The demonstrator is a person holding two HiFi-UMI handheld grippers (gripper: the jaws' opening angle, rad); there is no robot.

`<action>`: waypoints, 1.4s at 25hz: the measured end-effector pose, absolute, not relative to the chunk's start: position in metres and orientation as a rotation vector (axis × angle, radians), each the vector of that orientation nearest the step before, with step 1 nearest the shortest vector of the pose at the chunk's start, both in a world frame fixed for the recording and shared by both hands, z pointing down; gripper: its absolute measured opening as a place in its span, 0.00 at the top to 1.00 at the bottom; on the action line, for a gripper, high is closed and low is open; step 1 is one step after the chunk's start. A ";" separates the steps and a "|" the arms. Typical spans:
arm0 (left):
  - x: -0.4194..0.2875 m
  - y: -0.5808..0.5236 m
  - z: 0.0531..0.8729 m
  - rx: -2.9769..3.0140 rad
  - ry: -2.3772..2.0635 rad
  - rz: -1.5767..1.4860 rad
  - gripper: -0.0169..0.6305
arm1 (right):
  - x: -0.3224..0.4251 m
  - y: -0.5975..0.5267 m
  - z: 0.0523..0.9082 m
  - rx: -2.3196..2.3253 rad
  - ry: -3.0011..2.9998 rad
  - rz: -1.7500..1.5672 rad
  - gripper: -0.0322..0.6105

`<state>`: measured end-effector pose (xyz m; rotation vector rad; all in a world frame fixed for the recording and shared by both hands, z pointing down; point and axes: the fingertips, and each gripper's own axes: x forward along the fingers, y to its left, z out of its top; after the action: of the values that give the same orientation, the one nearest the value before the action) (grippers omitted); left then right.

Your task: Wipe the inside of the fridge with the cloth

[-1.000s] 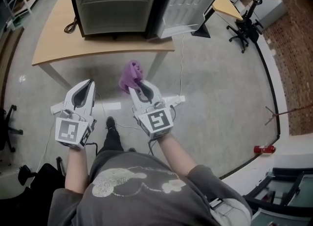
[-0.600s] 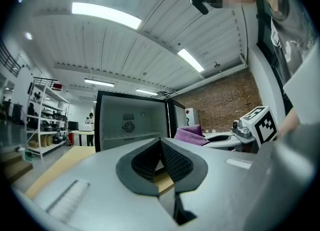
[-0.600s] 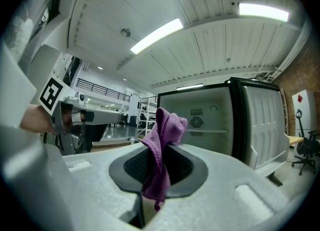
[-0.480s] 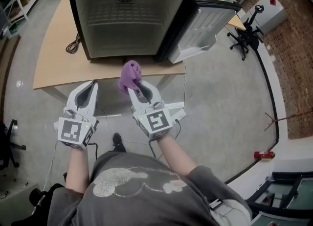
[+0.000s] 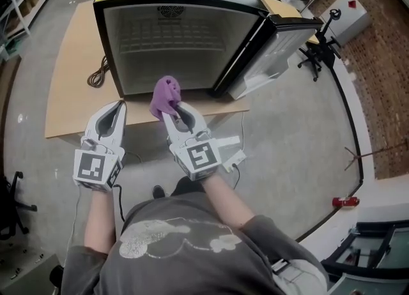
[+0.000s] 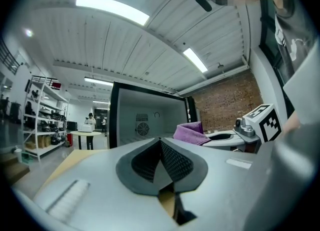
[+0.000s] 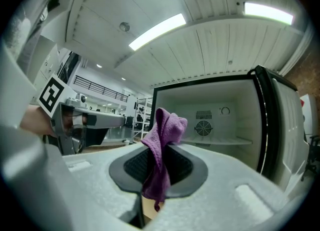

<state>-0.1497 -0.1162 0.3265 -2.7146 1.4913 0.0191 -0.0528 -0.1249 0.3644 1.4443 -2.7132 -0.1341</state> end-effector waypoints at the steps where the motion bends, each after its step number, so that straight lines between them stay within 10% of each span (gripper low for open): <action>1: -0.151 -0.122 0.324 -2.711 1.492 0.025 0.95 | -0.056 -0.130 0.362 1.439 -2.719 -0.140 0.89; 35: -0.193 -0.254 0.304 -2.493 1.826 -0.031 0.95 | -0.176 -0.349 0.314 1.066 -2.800 -0.181 0.89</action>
<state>-0.1934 -0.2536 0.3036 -2.4934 1.8259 -0.0310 -0.1764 -0.3493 0.3137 1.0656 -2.8002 -0.1813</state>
